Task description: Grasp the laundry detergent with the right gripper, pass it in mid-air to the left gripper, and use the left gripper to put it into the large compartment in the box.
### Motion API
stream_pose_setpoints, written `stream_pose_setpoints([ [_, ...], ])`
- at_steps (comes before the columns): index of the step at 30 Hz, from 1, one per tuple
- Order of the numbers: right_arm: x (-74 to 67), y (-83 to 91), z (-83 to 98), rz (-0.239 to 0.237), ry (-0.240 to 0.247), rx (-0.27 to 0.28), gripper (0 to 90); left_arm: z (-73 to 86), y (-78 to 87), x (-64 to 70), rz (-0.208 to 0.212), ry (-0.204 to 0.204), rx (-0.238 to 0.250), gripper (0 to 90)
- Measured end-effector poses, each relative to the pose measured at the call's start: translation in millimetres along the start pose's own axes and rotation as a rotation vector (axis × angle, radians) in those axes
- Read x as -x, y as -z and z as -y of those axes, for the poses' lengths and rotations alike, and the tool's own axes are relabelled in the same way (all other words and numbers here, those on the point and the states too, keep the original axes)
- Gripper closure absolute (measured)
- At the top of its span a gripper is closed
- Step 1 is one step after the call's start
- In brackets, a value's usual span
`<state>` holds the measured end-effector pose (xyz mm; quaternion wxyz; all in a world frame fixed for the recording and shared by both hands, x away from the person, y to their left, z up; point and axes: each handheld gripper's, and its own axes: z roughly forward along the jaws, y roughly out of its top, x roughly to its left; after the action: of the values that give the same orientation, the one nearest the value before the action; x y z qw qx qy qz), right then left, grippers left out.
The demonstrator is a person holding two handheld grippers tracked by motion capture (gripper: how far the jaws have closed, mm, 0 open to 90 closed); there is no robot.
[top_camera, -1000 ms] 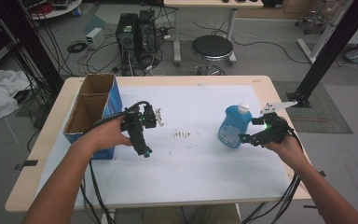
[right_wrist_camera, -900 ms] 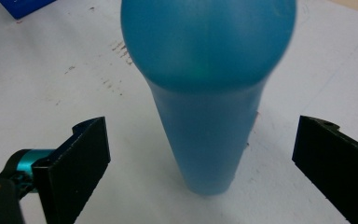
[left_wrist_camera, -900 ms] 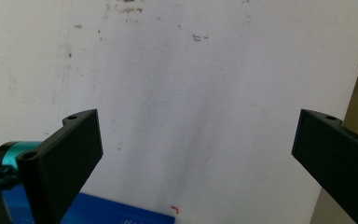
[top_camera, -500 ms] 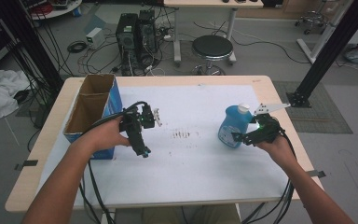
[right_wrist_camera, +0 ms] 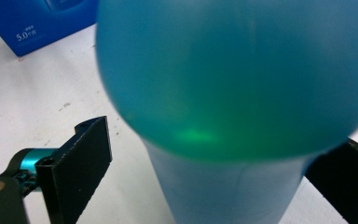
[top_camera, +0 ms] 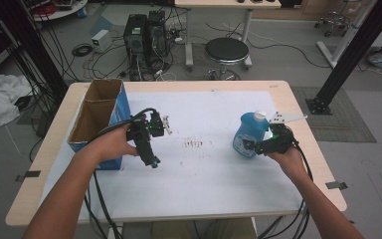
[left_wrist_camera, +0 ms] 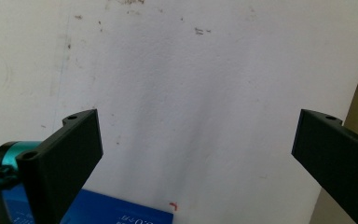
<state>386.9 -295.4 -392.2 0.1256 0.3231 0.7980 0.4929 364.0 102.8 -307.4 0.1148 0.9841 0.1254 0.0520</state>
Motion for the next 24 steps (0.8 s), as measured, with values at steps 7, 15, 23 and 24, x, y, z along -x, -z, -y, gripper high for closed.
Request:
stream_pose_setpoints([
  [7, 0.5, -2.4, 3.7, -0.001, 0.01, 0.065, 15.6, -1.1, -0.8, 0.2, 0.002, 0.0, -0.003, 1.7],
  [15, 0.8, -3.9, 4.7, 0.016, 0.02, 0.071, 16.6, 0.2, -0.1, -0.7, 0.0, 0.001, -0.003, 1.7],
  [23, 0.6, -6.4, 8.1, 0.016, 0.028, 0.074, 24.0, 0.1, -0.6, -1.0, 0.004, 0.005, -0.001, 1.7],
  [24, 0.7, -6.6, 8.3, 0.02, 0.028, 0.076, 24.4, 0.1, -0.6, -1.0, 0.004, 0.006, -0.001, 1.7],
])
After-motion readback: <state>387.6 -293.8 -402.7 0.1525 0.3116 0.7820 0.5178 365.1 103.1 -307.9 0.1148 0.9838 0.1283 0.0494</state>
